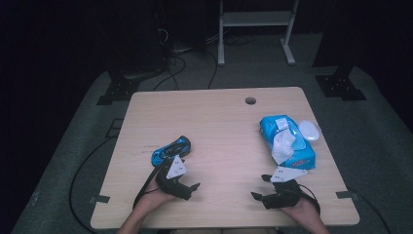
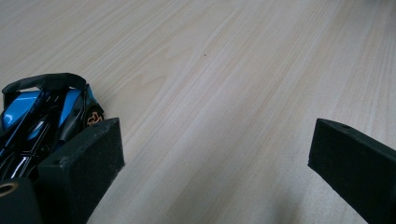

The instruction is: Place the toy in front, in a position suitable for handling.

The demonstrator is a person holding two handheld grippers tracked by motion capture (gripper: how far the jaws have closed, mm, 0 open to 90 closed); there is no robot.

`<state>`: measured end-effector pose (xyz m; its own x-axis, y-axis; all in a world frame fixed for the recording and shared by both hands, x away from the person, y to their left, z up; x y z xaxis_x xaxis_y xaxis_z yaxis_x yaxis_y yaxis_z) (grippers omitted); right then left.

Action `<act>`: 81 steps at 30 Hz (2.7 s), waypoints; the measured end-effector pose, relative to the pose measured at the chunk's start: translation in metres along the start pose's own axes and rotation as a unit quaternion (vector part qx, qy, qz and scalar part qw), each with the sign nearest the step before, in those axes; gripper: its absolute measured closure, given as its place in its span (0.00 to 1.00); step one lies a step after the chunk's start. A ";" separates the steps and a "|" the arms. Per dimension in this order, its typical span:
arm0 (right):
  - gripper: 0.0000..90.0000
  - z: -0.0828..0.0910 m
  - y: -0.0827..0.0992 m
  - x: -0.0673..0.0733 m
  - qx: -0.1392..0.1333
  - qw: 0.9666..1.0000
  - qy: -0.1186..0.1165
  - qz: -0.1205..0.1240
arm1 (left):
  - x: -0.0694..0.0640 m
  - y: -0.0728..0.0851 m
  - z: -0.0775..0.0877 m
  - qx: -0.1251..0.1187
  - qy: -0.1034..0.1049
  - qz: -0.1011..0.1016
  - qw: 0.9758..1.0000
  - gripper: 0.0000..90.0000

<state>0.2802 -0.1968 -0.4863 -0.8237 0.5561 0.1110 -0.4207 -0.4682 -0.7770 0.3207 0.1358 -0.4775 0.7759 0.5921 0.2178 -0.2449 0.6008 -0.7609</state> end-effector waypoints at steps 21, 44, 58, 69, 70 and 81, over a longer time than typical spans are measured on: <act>0.27 -0.004 -0.006 0.002 -0.004 1.000 -0.016 -0.007 | 0.060 -0.030 0.013 0.049 -0.028 -0.037 0.998 0.03; 0.27 -0.003 -0.008 0.007 0.000 1.000 -0.029 0.001 | 0.118 -0.008 -0.028 0.203 0.009 -0.017 0.979 0.06; 0.27 -0.002 -0.008 0.008 0.001 0.999 -0.035 0.003 | 0.123 -0.008 -0.046 0.260 0.034 0.011 0.965 0.17; 0.27 0.001 -0.009 0.009 -0.005 0.999 -0.036 0.004 | 0.123 -0.007 -0.046 0.277 0.046 -0.005 0.960 0.23; 0.27 0.000 -0.009 0.009 -0.005 0.999 -0.036 0.005 | 0.122 -0.006 -0.046 0.277 0.049 -0.005 0.960 0.25; 0.27 0.000 -0.009 0.008 -0.005 0.999 -0.034 0.005 | 0.124 -0.006 -0.045 0.281 0.057 -0.013 0.958 0.28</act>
<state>0.2774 -0.1885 -0.4784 -0.8521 0.5029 0.1447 -0.4084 -0.4660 -0.7849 0.4446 0.1810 -0.4736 0.8367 0.5298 0.1388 -0.4744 0.8277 -0.2997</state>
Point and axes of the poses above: each handheld gripper's, and its own axes: z roughly backward along the jaws, y roughly out of its underside, x roughly to its left, the point moved 3 cm from there along -z, roughly forward along the jaws, and after that the axes turned 5 degrees about -y, right-handed, at the moved point
